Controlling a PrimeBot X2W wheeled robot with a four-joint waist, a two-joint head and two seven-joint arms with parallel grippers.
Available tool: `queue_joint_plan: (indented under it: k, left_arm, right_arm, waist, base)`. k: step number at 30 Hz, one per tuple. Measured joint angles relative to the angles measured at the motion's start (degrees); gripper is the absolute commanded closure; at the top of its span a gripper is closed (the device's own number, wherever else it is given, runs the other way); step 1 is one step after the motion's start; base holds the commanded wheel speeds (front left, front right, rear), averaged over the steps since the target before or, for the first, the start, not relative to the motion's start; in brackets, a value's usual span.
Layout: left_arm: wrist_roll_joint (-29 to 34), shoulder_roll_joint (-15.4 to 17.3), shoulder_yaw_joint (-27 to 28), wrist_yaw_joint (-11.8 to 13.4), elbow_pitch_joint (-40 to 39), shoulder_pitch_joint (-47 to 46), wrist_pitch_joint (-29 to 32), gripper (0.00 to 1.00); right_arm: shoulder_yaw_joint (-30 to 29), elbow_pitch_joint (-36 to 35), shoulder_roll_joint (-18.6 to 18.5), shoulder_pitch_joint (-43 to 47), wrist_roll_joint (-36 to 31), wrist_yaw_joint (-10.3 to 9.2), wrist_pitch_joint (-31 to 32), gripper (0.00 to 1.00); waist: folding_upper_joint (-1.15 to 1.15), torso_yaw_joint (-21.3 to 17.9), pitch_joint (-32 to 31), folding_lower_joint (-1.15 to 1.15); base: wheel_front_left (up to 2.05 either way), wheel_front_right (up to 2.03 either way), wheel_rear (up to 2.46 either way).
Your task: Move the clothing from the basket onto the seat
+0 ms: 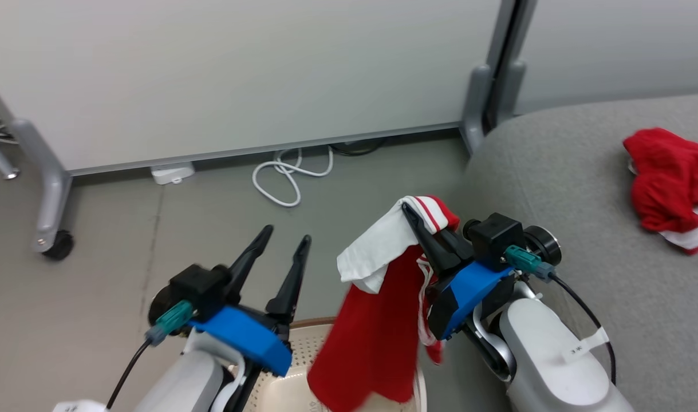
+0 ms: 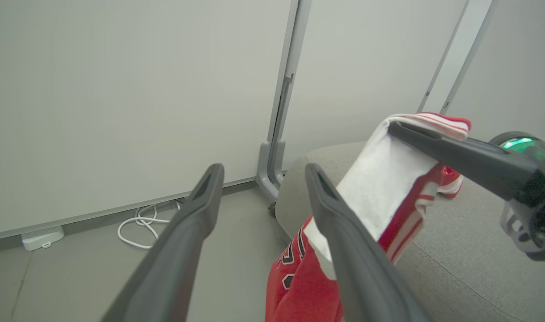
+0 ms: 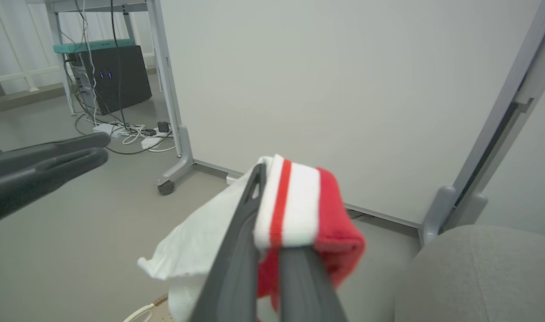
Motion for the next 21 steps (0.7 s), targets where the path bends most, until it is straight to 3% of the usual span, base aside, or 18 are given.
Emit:
queue_joint_plan:
  k: [5,11,21]
  left_arm:
    - [5.45,0.99,7.64,0.51,-7.39,8.17,0.0,0.0]
    - [9.16,-0.48,16.49,1.43,-13.22,16.8,-0.01,0.0]
    - [13.33,-2.81,23.69,0.44,-16.37,21.56,-0.01,0.0]
  right_arm:
    - [-3.67,-7.99,-0.04,3.16,-3.37,0.0,3.82,1.0]
    - [-8.04,-18.3,-0.71,7.01,-5.87,0.0,8.32,1.0]
    - [-14.18,-26.73,-1.32,12.22,-6.22,0.0,11.9,1.0]
  waist:
    - [0.0,-4.09,1.23,0.0]
    - [0.0,-10.21,2.38,0.0]
    - [0.0,-20.02,3.99,0.0]
  base:
    - [0.0,0.0,0.0]
    - [0.0,0.0,0.0]
    - [0.0,0.0,0.0]
